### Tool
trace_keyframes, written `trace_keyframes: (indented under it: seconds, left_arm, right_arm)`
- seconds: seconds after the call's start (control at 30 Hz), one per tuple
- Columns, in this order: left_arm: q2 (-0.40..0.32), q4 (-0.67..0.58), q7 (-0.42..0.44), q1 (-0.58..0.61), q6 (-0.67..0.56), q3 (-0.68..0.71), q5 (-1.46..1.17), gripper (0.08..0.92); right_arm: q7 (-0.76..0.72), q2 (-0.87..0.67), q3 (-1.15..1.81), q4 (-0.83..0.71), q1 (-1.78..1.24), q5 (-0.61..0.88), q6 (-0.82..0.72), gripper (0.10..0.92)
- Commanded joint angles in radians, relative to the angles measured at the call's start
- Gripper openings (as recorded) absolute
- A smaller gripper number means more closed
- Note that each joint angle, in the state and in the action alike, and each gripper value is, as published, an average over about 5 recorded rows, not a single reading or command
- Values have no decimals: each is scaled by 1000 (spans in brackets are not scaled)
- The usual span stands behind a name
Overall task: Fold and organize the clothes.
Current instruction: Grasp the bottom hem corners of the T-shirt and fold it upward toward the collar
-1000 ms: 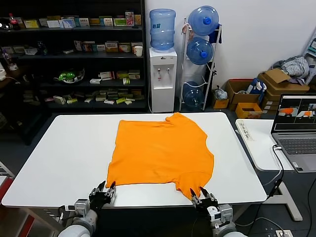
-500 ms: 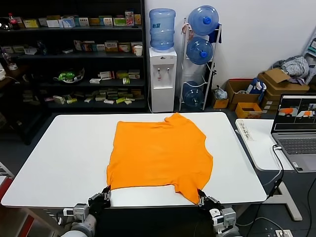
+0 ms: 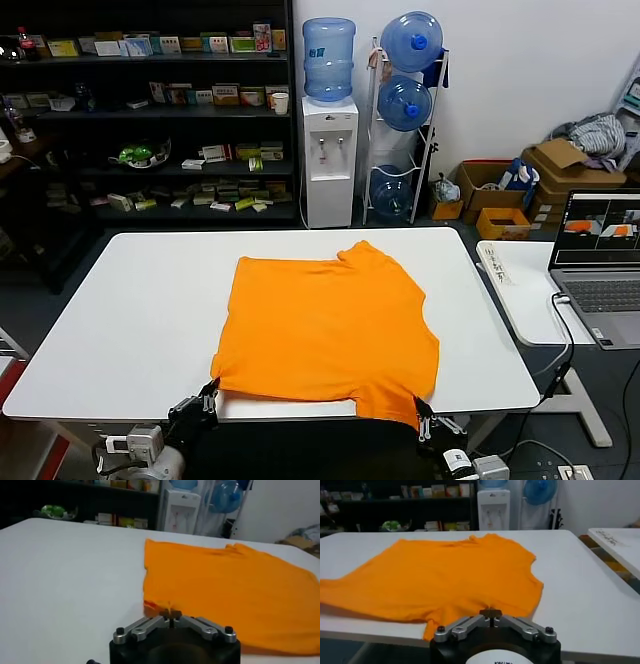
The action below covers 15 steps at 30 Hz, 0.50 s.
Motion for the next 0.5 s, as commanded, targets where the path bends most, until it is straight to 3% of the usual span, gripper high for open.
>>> trace_keyframes:
  seconds: [0.03,0.27,0.5]
  left_arm:
    - [29,32,2,-161,-6,19,-51,99]
    - [2,248,38,-421,-20,96,-51,99]
    - [-10,383,47,-551,-21,142,-51,99]
  right_arm:
    - [93,-23,-22,-45,198,71,3,125]
    - [140,-25,-100,-291,559,165,-27,125]
    - [144,-28,-166,-390,686,207,-55,125]
